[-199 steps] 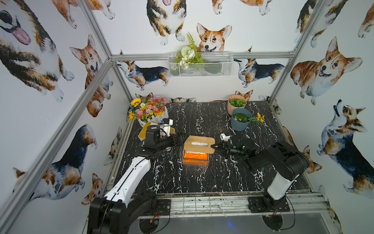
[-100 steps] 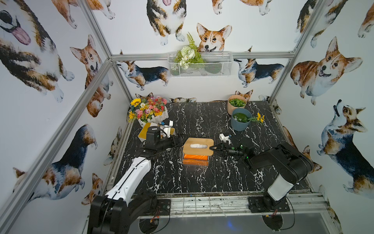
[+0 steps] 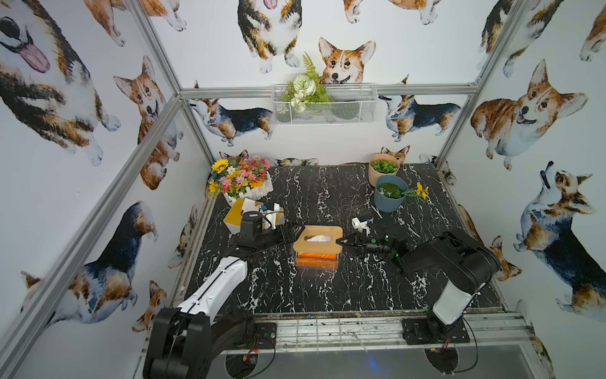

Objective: Put the tissue paper into the tissue box
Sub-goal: Close the box lid on the tissue box.

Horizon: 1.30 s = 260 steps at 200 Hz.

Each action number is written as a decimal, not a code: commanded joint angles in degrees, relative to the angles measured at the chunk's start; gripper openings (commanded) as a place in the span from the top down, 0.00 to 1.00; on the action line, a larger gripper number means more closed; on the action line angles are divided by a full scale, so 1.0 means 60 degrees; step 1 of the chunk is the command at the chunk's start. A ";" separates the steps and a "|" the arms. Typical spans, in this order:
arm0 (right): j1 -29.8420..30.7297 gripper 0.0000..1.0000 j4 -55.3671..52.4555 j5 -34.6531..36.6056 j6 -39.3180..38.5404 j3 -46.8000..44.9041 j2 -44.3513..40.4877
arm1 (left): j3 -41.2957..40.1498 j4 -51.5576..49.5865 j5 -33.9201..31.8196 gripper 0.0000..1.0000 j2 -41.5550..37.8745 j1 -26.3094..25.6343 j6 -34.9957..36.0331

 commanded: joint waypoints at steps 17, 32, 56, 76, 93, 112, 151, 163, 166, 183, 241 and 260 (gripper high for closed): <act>0.0145 1.00 0.0514 0.0107 -0.0298 -0.0010 0.0008 | -0.0259 0.0373 -0.0322 0.02 0.0023 0.0008 -0.0263; 0.0178 1.00 0.0464 0.0165 -0.0366 -0.0009 0.0036 | -0.0479 0.0538 -0.0481 0.02 -0.0049 0.0008 -0.0424; 0.0225 1.00 0.0518 0.0213 -0.0347 0.0006 0.0163 | -0.0798 0.0869 -0.0486 0.02 -0.0066 0.0008 -0.0688; 0.0283 1.00 0.0628 0.0228 -0.0284 0.0017 0.0242 | -0.0930 0.0992 -0.0500 0.03 0.0014 0.0007 -0.0820; 0.0324 1.00 0.0639 0.0282 -0.0280 -0.0006 0.0254 | -0.1060 0.1177 -0.0442 0.04 0.0023 -0.0009 -0.0956; 0.0380 1.00 0.0611 0.0352 -0.0336 0.0005 0.0300 | -0.1131 0.1332 -0.0376 0.07 0.0023 -0.0007 -0.1020; 0.0426 1.00 0.0727 0.0367 -0.0323 -0.0052 0.0431 | -0.1123 0.1487 -0.0036 0.22 0.0255 -0.0007 -0.1086; 0.0433 1.00 0.0727 0.0373 -0.0344 -0.0107 0.0431 | -0.1138 0.1560 0.0041 0.26 0.0313 -0.0021 -0.1129; 0.0435 1.00 0.0733 0.0379 -0.0337 -0.0122 0.0428 | -0.1149 0.1568 0.0062 0.27 0.0323 -0.0021 -0.1134; 0.0440 1.00 0.0688 0.0427 -0.0387 -0.0170 0.0423 | -0.1152 0.1627 0.0122 0.32 0.0359 -0.0021 -0.1152; 0.0462 1.00 -0.0161 0.0447 -0.0917 0.0191 0.0412 | -0.1140 0.1642 0.0188 0.40 0.0360 -0.0055 -0.1166; 0.0477 1.00 -0.0573 0.0447 -0.1203 0.0349 0.0390 | -0.1123 0.1642 0.0217 0.44 0.0360 -0.0071 -0.1166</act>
